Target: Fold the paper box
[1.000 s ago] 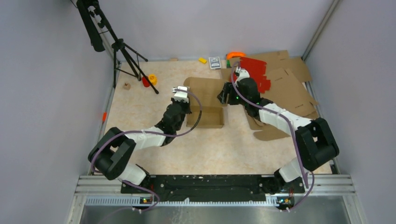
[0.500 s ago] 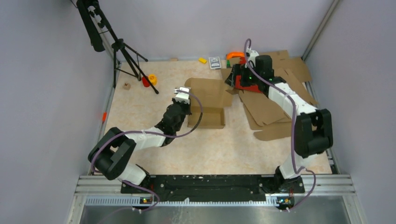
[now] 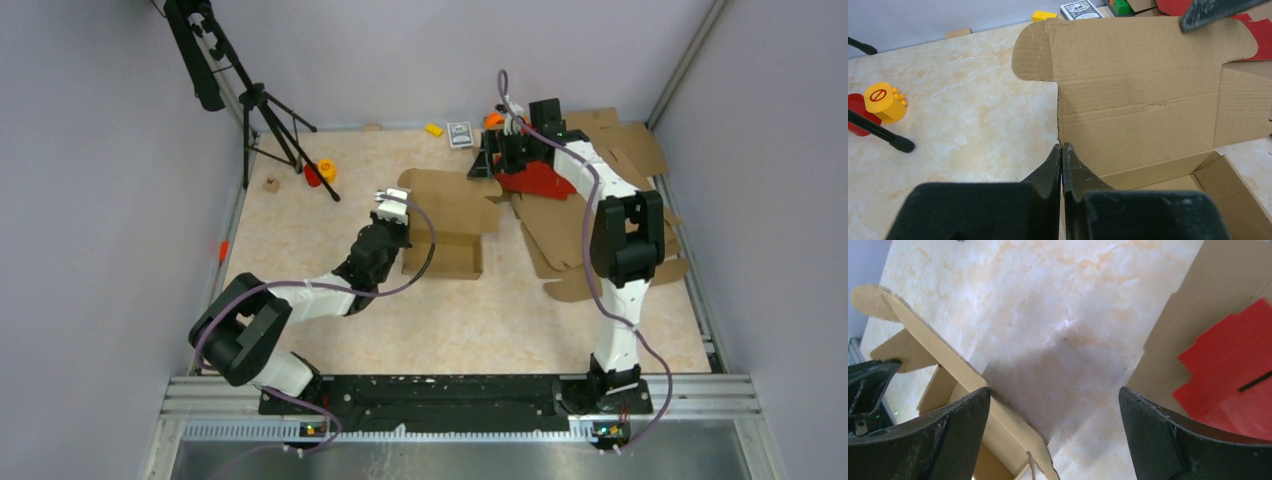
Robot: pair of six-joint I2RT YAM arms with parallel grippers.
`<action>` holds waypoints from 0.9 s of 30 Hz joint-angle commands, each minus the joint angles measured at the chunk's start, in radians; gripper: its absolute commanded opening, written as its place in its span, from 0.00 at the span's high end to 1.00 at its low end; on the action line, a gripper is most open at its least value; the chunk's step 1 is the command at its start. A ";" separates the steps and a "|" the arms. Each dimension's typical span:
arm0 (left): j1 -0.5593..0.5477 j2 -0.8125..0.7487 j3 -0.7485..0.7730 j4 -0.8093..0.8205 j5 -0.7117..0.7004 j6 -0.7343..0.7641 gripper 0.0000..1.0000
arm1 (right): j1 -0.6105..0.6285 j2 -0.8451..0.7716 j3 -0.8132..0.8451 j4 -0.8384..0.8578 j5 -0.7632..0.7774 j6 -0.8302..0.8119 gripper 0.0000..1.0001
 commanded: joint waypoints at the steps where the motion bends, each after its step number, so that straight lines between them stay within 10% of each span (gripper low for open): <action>1: -0.005 -0.022 -0.006 0.063 0.008 0.015 1.00 | 0.003 -0.055 -0.095 -0.004 -0.117 0.009 0.04; 12: -0.009 -0.022 -0.003 0.058 0.012 0.015 1.00 | 0.018 -0.139 -0.228 0.183 -0.332 0.082 0.49; 27: -0.011 -0.017 0.000 0.044 -0.022 -0.016 1.00 | 0.137 -0.394 -0.476 0.304 0.086 -0.081 0.98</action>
